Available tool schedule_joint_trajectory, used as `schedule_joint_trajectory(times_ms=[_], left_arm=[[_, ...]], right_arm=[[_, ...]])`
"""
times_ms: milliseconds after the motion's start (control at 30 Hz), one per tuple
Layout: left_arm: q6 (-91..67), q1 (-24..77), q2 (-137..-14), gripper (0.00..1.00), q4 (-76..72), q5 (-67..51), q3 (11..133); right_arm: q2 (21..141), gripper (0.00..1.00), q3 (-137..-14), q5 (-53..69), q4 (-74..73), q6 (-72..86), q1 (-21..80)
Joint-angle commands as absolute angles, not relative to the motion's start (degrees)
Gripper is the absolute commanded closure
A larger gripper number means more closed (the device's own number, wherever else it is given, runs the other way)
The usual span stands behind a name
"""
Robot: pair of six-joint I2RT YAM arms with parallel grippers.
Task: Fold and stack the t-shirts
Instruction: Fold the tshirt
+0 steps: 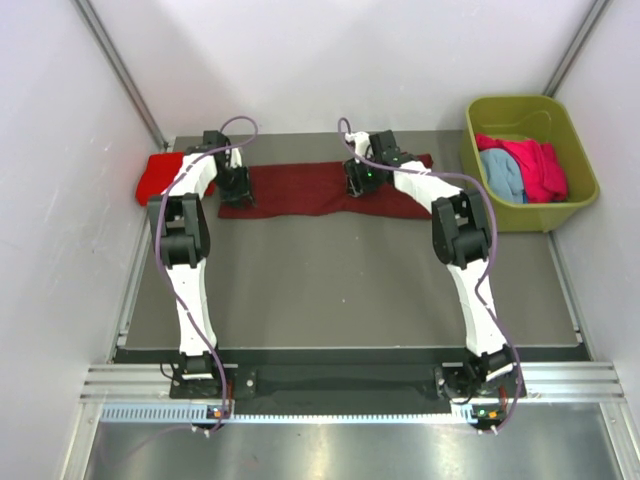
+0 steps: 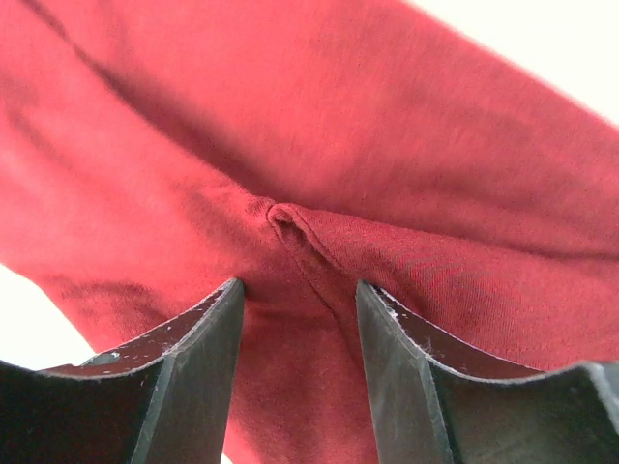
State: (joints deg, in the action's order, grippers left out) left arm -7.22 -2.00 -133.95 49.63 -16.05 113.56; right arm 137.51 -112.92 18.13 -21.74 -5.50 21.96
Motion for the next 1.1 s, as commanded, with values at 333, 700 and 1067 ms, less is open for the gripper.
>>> schedule_joint_trajectory(times_ms=[333,700,1067], left_arm=[[-5.9,-1.7,-131.6,0.53,50.5,-12.4,109.8],[-5.2,-1.7,-130.0,0.53,50.8,-11.0,109.7],[-5.4,-1.7,-130.3,0.53,50.5,-11.2,110.5]], right_arm=[[140.2,0.48,-127.4,12.3,-13.3,-12.2,24.2],[133.1,0.48,-119.7,12.5,-15.7,-12.7,23.3],[134.7,0.48,-117.3,15.1,-19.2,-10.0,20.6]])
